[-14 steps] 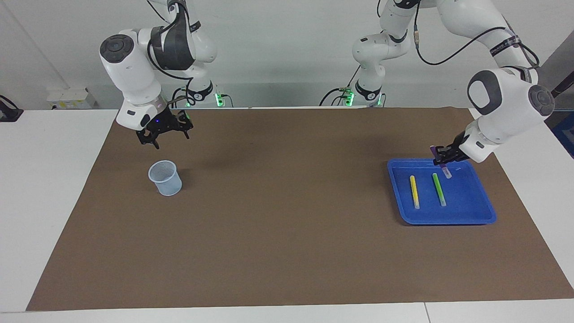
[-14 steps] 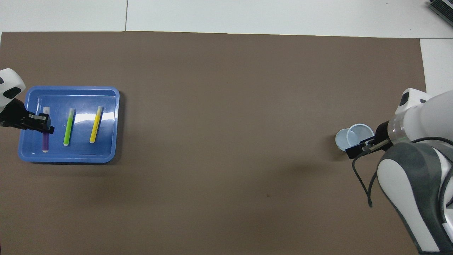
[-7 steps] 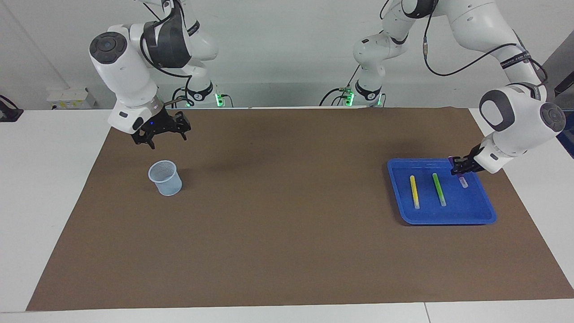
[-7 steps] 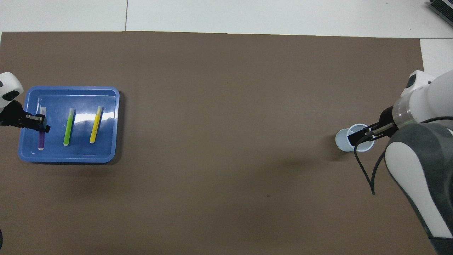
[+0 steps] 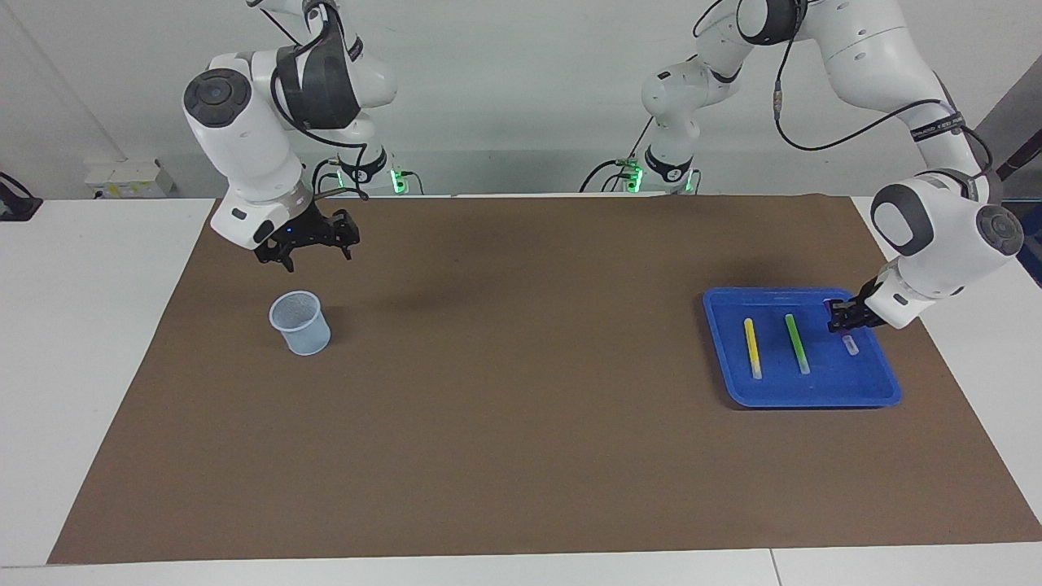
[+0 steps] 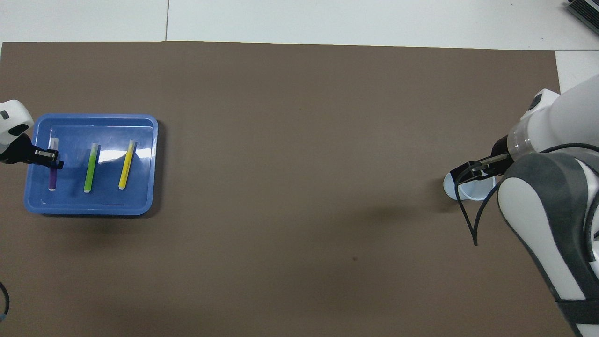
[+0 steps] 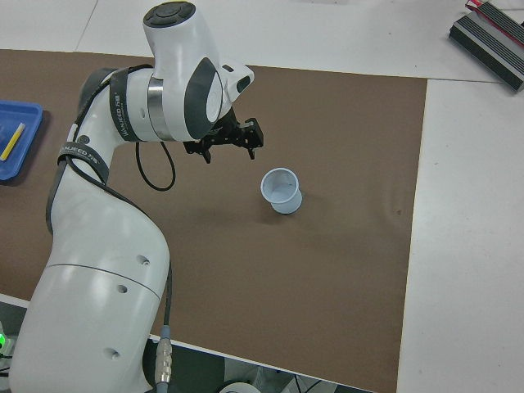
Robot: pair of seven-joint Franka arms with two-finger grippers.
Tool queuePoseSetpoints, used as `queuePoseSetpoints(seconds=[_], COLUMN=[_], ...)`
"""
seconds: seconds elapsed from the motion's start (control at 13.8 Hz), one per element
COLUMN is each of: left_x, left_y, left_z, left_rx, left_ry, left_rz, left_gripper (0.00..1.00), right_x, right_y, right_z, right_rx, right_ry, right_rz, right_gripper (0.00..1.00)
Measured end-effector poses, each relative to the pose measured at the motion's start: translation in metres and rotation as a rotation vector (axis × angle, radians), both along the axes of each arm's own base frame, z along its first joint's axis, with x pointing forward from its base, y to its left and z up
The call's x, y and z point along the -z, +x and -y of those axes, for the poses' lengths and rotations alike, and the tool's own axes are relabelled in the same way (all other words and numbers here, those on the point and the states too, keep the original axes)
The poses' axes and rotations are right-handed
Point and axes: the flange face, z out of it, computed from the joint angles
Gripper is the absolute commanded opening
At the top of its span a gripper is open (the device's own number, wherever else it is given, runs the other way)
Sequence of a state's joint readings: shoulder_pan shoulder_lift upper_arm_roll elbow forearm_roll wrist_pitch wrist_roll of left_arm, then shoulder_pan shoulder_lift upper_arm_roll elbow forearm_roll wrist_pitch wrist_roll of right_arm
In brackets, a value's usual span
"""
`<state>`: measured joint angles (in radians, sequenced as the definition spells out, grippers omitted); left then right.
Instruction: Right arm passes pens to left for tray arrangement
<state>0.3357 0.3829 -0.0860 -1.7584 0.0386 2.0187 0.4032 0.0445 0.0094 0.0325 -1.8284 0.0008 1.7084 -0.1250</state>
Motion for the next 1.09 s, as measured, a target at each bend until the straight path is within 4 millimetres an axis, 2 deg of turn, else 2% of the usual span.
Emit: queuePoseSetpoints(seconds=[0.58,0.72,1.09], left_x=[0.023,0.036,0.04], left_y=[0.0,-0.002,-0.001], left_z=[-0.032,-0.03,-0.017], left_rx=[-0.038,-0.037,-0.066], left_ry=[0.015,0.018,0.023], left_rz=[0.076,0.097,0.128], left_gripper=[0.0,0.0,0.0], right_x=[-0.005,-0.006,-0.016], right_y=[-0.003,-0.002,-0.006], right_z=[0.003,0.008,0.014], right_rx=[0.006,0.017,0.033], right_ry=[-0.005,-0.027,-0.033], right_rz=[0.006,0.009,0.026], right_gripper=[1.0,1.0,1.0])
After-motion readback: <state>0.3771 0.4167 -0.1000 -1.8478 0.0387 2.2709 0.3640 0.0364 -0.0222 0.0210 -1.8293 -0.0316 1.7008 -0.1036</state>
